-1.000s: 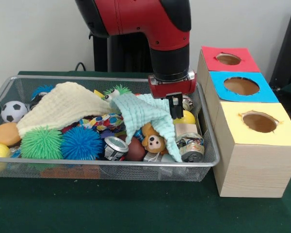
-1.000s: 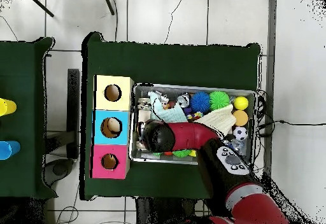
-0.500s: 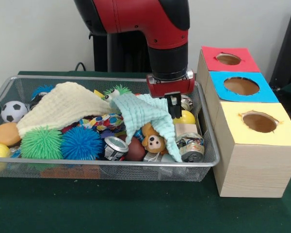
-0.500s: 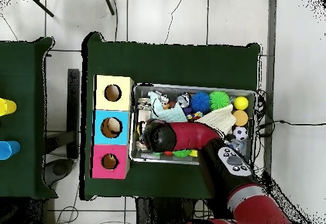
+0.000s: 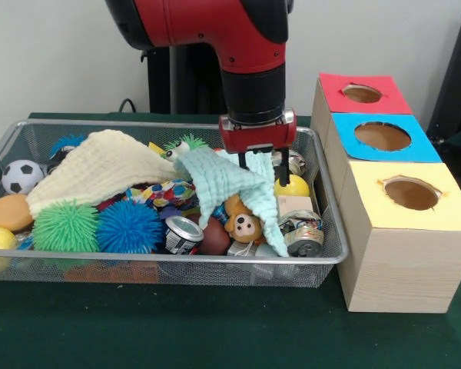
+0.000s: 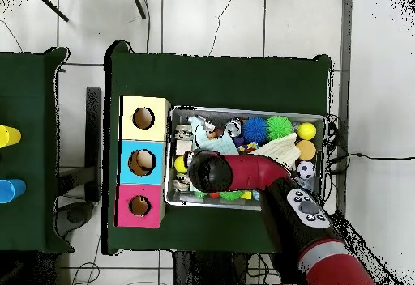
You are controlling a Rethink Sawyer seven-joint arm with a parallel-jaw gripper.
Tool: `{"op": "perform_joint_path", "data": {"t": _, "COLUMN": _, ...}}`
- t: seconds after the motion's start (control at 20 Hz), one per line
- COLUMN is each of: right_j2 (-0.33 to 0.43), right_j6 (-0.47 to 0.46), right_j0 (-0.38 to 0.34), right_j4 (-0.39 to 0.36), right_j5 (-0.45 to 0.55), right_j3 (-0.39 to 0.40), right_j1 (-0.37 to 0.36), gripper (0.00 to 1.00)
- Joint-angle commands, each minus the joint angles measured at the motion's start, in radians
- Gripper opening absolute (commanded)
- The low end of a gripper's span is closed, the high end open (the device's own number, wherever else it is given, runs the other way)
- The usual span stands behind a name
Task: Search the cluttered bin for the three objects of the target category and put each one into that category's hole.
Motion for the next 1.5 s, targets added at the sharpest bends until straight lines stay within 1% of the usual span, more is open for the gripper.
{"op": "perform_joint_path", "data": {"t": 0.05, "right_j2": 0.069, "right_j6": 0.012, "right_j0": -0.032, "right_j4": 0.035, "right_j5": 0.109, "right_j3": -0.077, "right_j1": 0.031, "gripper": 1.0}}
{"op": "perform_joint_path", "data": {"t": 0.3, "right_j2": 0.067, "right_j6": 0.029, "right_j0": -0.035, "right_j4": 0.054, "right_j5": 0.124, "right_j3": -0.067, "right_j1": 0.026, "gripper": 1.0}}
{"op": "perform_joint_path", "data": {"t": 0.5, "right_j2": 0.066, "right_j6": -0.004, "right_j0": -0.052, "right_j4": 0.054, "right_j5": 0.167, "right_j3": -0.081, "right_j1": 0.012, "gripper": 1.0}}
{"op": "perform_joint_path", "data": {"t": 0.65, "right_j2": 0.055, "right_j6": -0.007, "right_j0": -0.046, "right_j4": 0.044, "right_j5": 0.167, "right_j3": -0.094, "right_j1": 0.016, "gripper": 1.0}}
{"op": "perform_joint_path", "data": {"t": 0.75, "right_j2": 0.031, "right_j6": 0.012, "right_j0": -0.021, "right_j4": 0.025, "right_j5": 0.134, "right_j3": -0.126, "right_j1": 0.045, "gripper": 1.0}}
{"op": "perform_joint_path", "data": {"t": 0.9, "right_j2": 0.001, "right_j6": 0.029, "right_j0": 0.014, "right_j4": 0.002, "right_j5": 0.082, "right_j3": -0.214, "right_j1": 0.138, "gripper": 1.0}}
{"op": "perform_joint_path", "data": {"t": 1.05, "right_j2": -0.026, "right_j6": 0.043, "right_j0": 0.043, "right_j4": -0.006, "right_j5": 0.06, "right_j3": -0.28, "right_j1": 0.19, "gripper": 1.0}}
{"op": "perform_joint_path", "data": {"t": 1.25, "right_j2": -0.052, "right_j6": 0.057, "right_j0": 0.062, "right_j4": -0.011, "right_j5": 0.044, "right_j3": -0.304, "right_j1": 0.21, "gripper": 1.0}}
{"op": "perform_joint_path", "data": {"t": 1.5, "right_j2": -0.052, "right_j6": 0.054, "right_j0": 0.06, "right_j4": -0.008, "right_j5": 0.039, "right_j3": -0.305, "right_j1": 0.219, "gripper": 1.0}}
